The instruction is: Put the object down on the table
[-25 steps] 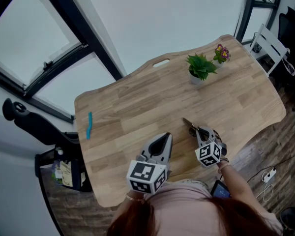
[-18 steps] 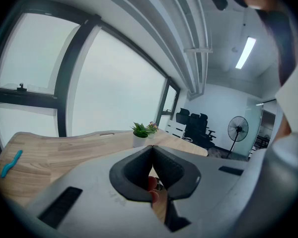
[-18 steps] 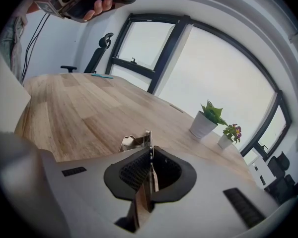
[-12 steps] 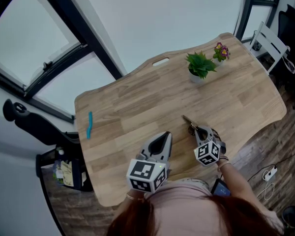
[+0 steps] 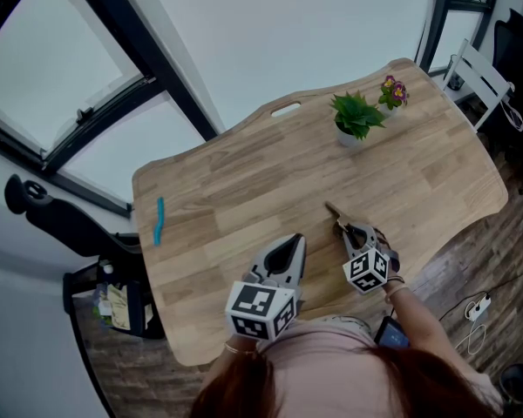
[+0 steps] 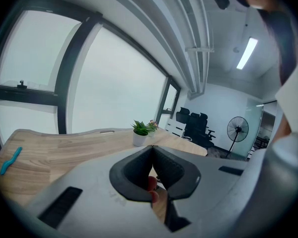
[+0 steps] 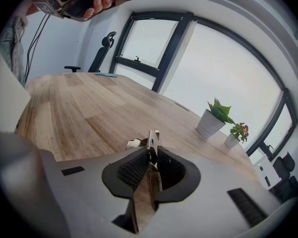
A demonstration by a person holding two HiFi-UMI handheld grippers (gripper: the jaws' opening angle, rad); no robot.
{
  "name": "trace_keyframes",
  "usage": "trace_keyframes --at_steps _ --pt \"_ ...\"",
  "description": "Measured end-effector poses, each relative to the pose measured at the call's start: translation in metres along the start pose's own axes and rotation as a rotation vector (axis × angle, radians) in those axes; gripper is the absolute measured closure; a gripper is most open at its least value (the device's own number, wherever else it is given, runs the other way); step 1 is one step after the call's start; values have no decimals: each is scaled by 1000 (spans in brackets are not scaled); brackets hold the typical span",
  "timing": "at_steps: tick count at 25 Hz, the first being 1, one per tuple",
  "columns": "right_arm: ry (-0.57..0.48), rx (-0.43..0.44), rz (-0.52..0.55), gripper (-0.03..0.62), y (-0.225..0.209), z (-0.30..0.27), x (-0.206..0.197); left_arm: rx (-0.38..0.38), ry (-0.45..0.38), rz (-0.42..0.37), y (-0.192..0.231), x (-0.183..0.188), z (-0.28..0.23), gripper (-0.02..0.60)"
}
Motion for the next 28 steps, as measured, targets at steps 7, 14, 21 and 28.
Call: trace_keyframes --at_steps 7,14,21,28 --pt "15 28 1 537 3 -4 -1 -2 0 1 1 -1 0 580" --pt "31 51 -23 511 6 -6 -3 5 -5 -1 0 -1 1 580" --pt "40 67 -39 497 9 -7 -4 7 -11 -3 -1 -1 3 580" --pt "39 93 -103 480 9 -4 0 2 -22 -1 -3 0 4 580"
Point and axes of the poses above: the fingertips, and each gripper's own axes: z backward along the fingers, y to its left, x out of its top, the point moved 7 cm from there along z, backward along the fingers, and after that the axes turned 5 degrees about -x, right-handed, at the moved point
